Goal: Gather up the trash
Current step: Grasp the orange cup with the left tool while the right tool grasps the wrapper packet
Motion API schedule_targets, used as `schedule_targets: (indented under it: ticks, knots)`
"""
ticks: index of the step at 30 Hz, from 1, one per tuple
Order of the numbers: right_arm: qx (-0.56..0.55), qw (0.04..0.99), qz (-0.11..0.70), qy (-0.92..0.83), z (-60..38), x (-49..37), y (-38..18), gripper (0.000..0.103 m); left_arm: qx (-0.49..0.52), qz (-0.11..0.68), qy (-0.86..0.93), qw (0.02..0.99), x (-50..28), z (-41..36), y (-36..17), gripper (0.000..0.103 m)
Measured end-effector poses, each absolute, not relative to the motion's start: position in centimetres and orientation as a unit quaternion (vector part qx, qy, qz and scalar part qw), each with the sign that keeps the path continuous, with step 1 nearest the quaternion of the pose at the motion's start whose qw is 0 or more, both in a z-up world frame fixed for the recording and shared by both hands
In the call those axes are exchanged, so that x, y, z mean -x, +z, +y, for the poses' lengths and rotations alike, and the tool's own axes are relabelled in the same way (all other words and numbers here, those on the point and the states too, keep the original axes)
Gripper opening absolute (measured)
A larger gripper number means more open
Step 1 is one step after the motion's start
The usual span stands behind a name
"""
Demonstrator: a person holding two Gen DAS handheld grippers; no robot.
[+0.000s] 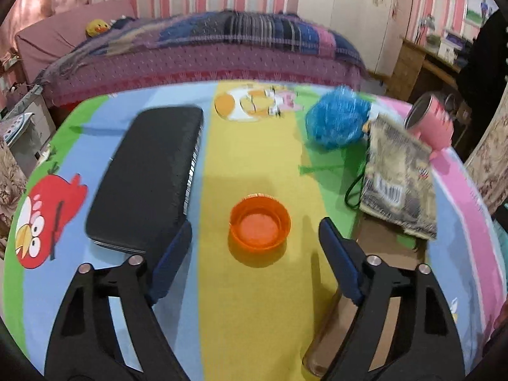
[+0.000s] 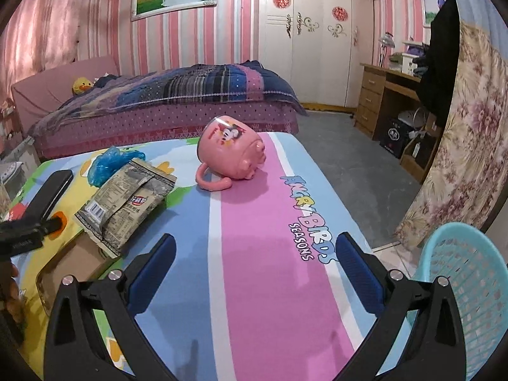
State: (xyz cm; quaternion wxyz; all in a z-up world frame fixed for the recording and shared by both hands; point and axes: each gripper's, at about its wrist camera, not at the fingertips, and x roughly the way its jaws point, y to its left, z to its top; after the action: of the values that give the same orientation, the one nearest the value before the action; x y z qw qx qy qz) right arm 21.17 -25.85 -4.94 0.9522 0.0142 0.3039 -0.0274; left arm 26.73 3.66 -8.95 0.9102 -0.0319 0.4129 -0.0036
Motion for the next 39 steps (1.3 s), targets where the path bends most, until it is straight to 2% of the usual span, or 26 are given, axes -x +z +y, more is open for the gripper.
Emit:
schedule_targets:
  ticks: [2,6,11,18,20,24,26,30,32,33,34,35,39]
  knots:
    - [-0.015,0.951,0.308,-0.021,-25.7,-21.4,-5.1,0.098,0.038,0.415,-0.012,0.909,-26.9,3.7,-9.1,0.065]
    - [-0.003,0.95,0.312,-0.008,-24.7,-21.8,-5.1,0.098,0.05,0.416,-0.013,0.908,-27.2,4.2,-9.1,0.039]
    - [0.004,0.95,0.313,0.018,-22.8,-22.0,-5.0,0.098,0.043,0.408,0.002,0.912,-26.9,4.8,-8.1,0.039]
    - [0.027,0.945,0.321,0.062,-18.2,-24.9,-5.3,0.096,0.015,0.349,0.04,0.936,-24.2,6.5,-3.6,0.039]
    - [0.034,0.942,0.327,0.065,-17.3,-25.6,-5.5,0.091,0.001,0.34,0.05,0.939,-23.6,6.6,-2.8,0.039]
    - [0.028,0.928,0.364,0.07,-15.9,-28.2,-7.0,0.089,-0.02,0.32,0.051,0.946,-23.1,6.7,-1.7,0.039]
    - [0.018,0.924,0.375,0.074,-15.7,-28.8,-7.5,0.084,-0.018,0.324,0.052,0.944,-23.3,7.0,-1.8,0.039]
    - [0.012,0.918,0.383,0.097,-15.3,-29.3,-8.0,0.063,-0.014,0.33,0.056,0.942,-23.8,7.4,-2.0,0.039]
    - [0.023,0.919,0.38,0.104,-14.7,-29.2,-8.1,0.038,-0.008,0.327,0.055,0.943,-23.7,7.5,-1.7,0.039]
    - [0.038,0.921,0.375,0.099,-14.2,-29.1,-8.0,0.035,-0.005,0.325,0.054,0.944,-23.6,7.5,-1.6,0.039]
    - [0.042,0.921,0.373,0.1,-14.1,-29.0,-8.0,0.028,-0.003,0.323,0.053,0.945,-23.5,7.5,-1.4,0.039]
    - [0.044,0.922,0.372,0.101,-14.0,-29.0,-8.0,0.016,-0.004,0.322,0.052,0.945,-23.5,7.4,-1.4,0.039]
    - [0.043,0.931,0.351,0.094,-14.3,-28.3,-7.5,0.007,-0.015,0.317,0.05,0.947,-23.3,6.8,-1.0,0.039]
